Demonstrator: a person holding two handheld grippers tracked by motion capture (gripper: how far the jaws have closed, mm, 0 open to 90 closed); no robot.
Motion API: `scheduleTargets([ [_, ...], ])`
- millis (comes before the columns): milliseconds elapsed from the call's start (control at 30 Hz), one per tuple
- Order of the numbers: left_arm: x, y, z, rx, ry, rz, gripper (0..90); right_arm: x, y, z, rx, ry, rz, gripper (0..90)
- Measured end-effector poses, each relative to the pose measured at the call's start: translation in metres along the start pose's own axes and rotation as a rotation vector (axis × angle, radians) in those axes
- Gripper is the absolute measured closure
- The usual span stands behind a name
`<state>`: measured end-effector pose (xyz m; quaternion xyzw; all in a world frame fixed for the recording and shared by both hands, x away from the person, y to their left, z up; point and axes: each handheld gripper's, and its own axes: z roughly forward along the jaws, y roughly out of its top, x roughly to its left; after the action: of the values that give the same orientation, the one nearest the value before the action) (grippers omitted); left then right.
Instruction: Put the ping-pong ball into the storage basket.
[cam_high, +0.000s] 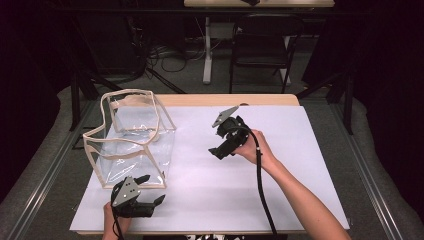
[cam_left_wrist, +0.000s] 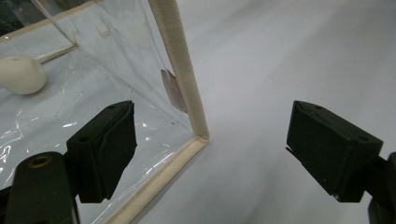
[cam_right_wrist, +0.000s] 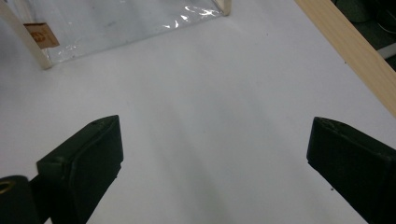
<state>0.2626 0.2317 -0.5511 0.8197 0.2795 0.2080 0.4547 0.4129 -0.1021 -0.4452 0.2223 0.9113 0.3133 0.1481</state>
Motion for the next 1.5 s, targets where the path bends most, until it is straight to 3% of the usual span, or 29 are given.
scheduleTargets([
  [467, 0.000, 0.000, 0.000, 0.001, 0.000, 0.000, 16.1, -0.001, -0.039, -0.004, 0.006, -0.024, 0.048, 3.3],
  [1500, -0.001, 0.001, 0.002, 0.006, 0.000, 0.003, 16.1, 0.016, -0.118, -0.017, -0.022, -0.077, 0.142, 3.7],
])
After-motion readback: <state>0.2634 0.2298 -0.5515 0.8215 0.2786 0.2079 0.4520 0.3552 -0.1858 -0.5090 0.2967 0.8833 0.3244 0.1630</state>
